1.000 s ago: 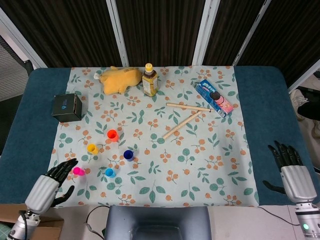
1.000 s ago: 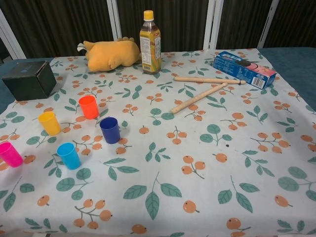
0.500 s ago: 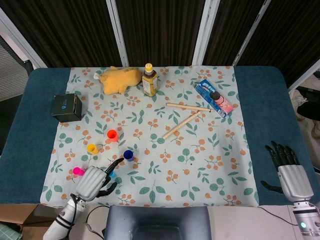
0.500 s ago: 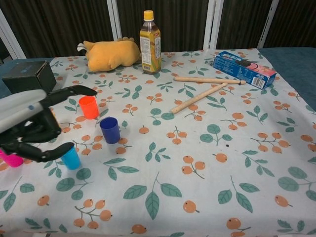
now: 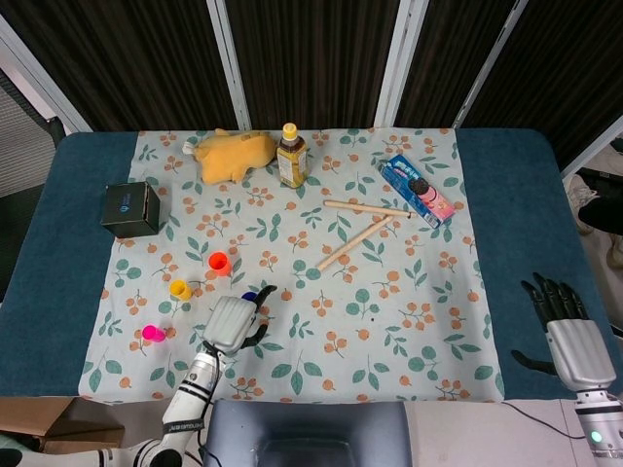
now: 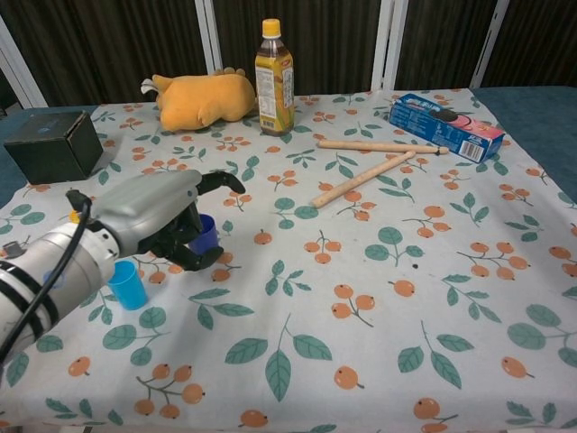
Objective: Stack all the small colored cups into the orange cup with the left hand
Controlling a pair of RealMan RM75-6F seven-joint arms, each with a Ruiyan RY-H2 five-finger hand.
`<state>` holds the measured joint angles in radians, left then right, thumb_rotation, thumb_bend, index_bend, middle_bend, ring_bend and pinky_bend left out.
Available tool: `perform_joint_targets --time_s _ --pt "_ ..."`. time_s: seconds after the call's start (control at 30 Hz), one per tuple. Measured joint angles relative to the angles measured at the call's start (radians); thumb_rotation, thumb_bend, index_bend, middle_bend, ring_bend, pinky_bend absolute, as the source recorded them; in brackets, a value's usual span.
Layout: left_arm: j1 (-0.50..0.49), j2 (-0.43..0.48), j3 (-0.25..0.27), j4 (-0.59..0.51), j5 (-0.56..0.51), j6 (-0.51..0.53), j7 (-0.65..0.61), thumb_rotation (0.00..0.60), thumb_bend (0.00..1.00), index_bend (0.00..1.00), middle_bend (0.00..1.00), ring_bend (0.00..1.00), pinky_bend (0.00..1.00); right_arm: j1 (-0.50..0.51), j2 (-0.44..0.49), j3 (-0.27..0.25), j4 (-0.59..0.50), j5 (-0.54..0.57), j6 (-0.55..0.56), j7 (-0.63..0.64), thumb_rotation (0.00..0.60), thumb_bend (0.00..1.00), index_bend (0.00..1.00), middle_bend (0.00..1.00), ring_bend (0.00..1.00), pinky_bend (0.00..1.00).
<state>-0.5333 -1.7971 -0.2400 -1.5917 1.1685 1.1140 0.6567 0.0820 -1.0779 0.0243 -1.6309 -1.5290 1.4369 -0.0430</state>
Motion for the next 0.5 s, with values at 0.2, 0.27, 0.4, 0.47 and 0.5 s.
perform_joint_targets --time_s 0.2,0.27,0.4,0.47,0.5 --pt "-0.040 -0.045 -0.024 0.106 -0.030 0.031 0.031 0.600 0.35 0.28 1.00 1.00 1.00 0.001 0.007 -0.001 -0.001 -0.001 -0.003 0.011 0.600 0.14 0.00 0.00 0.00 0.00" --pt "-0.047 -0.045 -0.025 0.116 -0.045 0.036 0.039 0.600 0.35 0.29 1.00 1.00 1.00 0.001 0.007 -0.001 -0.002 -0.001 -0.004 0.012 0.600 0.14 0.00 0.00 0.00 0.00" --pt "-0.053 -0.034 -0.018 0.112 -0.067 0.037 0.054 0.600 0.35 0.29 1.00 1.00 1.00 0.000 0.008 -0.002 -0.003 -0.001 -0.002 0.013 0.600 0.14 0.00 0.00 0.00 0.00" --pt "-0.056 -0.025 -0.013 0.101 -0.080 0.036 0.062 0.600 0.35 0.29 1.00 1.00 1.00 -0.001 0.008 -0.002 -0.004 -0.002 0.002 0.013 0.600 0.14 0.00 0.00 0.00 0.00" --pt "-0.058 -0.021 -0.011 0.098 -0.085 0.036 0.066 0.600 0.35 0.30 1.00 1.00 1.00 -0.002 0.008 -0.002 -0.004 -0.002 0.004 0.014 0.600 0.14 0.00 0.00 0.00 0.00"
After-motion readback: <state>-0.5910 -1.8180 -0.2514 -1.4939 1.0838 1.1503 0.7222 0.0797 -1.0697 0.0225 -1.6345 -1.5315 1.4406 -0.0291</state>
